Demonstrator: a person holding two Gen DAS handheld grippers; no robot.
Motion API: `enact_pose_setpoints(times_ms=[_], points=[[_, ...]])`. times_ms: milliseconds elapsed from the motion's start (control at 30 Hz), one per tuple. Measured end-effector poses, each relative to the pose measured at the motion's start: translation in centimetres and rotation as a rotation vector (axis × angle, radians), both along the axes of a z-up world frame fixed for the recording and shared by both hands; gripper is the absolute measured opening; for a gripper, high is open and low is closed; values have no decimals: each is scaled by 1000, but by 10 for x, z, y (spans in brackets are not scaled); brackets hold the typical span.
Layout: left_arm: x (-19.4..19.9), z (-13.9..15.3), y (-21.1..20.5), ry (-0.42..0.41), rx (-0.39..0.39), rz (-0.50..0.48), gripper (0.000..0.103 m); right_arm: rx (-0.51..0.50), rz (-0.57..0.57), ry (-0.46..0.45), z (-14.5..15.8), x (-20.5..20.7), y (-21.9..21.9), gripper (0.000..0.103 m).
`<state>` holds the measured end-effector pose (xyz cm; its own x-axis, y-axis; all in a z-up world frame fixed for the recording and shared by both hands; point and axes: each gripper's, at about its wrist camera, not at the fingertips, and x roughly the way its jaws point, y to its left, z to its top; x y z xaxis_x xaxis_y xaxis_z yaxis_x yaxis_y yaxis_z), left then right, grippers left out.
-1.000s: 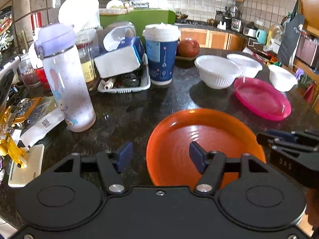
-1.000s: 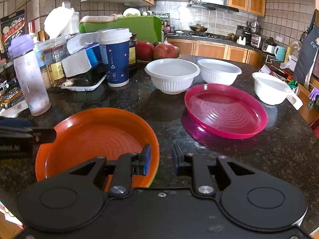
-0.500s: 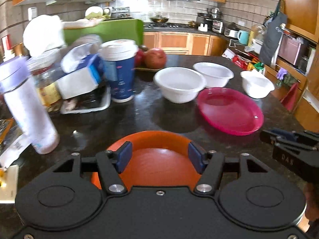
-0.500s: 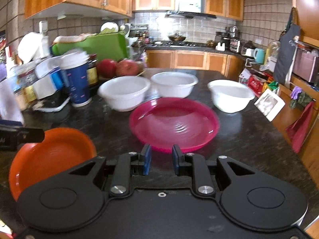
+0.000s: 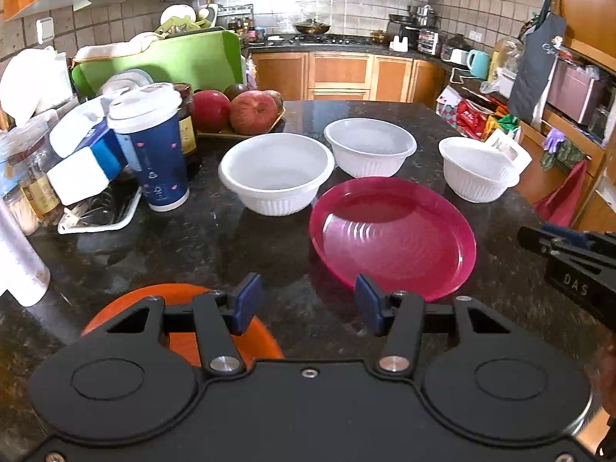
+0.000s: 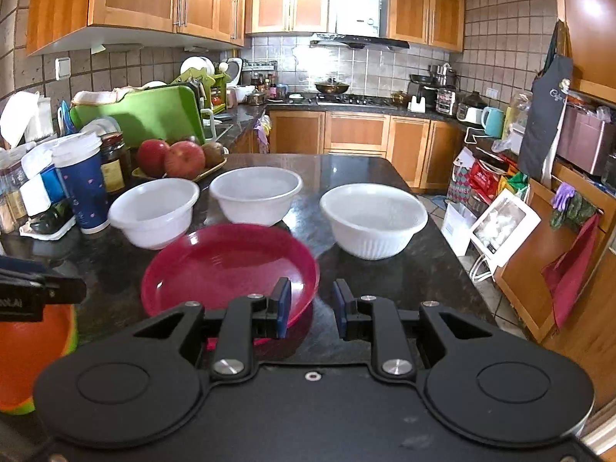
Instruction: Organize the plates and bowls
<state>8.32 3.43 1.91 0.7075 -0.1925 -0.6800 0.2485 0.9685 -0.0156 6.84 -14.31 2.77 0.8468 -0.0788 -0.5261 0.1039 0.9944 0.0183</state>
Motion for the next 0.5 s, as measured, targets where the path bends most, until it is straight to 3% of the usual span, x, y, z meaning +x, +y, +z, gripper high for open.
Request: enact_pose_setpoints(times_ms=[167,500], points=[[11,-5,-18,-4,10,51,59,47,27,22,-7,25,-22,24],[35,-19,-29,69,29,140,59,78,102,75,-25,70,-33,25]])
